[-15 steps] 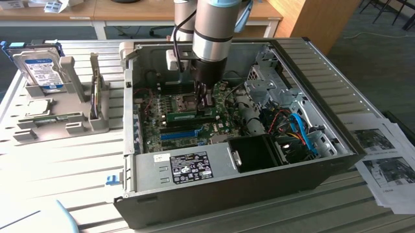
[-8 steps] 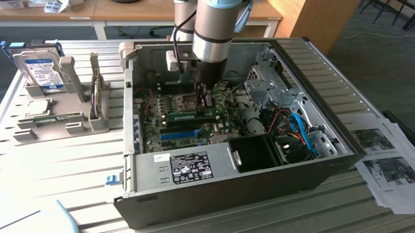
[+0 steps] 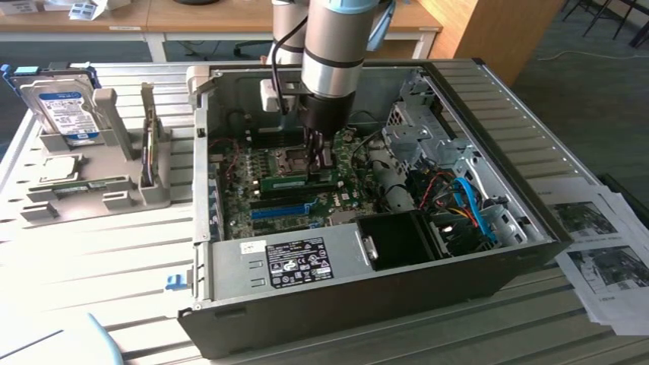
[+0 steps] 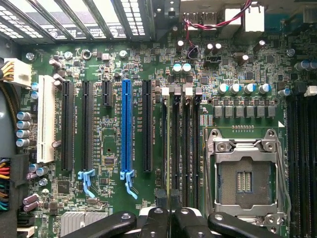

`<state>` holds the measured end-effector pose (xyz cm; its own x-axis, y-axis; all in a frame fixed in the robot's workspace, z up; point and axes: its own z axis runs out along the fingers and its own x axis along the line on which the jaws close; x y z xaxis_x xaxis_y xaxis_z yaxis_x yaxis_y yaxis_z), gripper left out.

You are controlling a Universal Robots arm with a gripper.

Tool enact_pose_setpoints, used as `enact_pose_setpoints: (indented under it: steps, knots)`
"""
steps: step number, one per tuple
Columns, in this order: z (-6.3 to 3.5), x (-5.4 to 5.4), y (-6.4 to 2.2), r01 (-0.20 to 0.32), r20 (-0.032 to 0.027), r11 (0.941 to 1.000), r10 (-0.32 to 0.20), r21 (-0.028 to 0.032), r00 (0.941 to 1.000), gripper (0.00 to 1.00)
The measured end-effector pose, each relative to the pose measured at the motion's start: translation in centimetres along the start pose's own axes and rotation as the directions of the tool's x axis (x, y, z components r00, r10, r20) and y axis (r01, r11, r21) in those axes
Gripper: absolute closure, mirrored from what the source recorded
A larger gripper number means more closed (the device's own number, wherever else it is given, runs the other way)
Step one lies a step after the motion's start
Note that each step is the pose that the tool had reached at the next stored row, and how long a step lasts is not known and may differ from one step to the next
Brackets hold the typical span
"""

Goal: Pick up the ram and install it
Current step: 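Insert the ram into the slot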

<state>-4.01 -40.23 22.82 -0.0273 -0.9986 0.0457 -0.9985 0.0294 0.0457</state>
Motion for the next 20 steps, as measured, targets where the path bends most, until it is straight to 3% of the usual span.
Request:
enact_pose_setpoints:
  steps: [20]
  knots:
    - [0.11,0.00,-0.01,0.009,-0.0003,1.0000,-0.009,0.0005,1.0000,0.89]
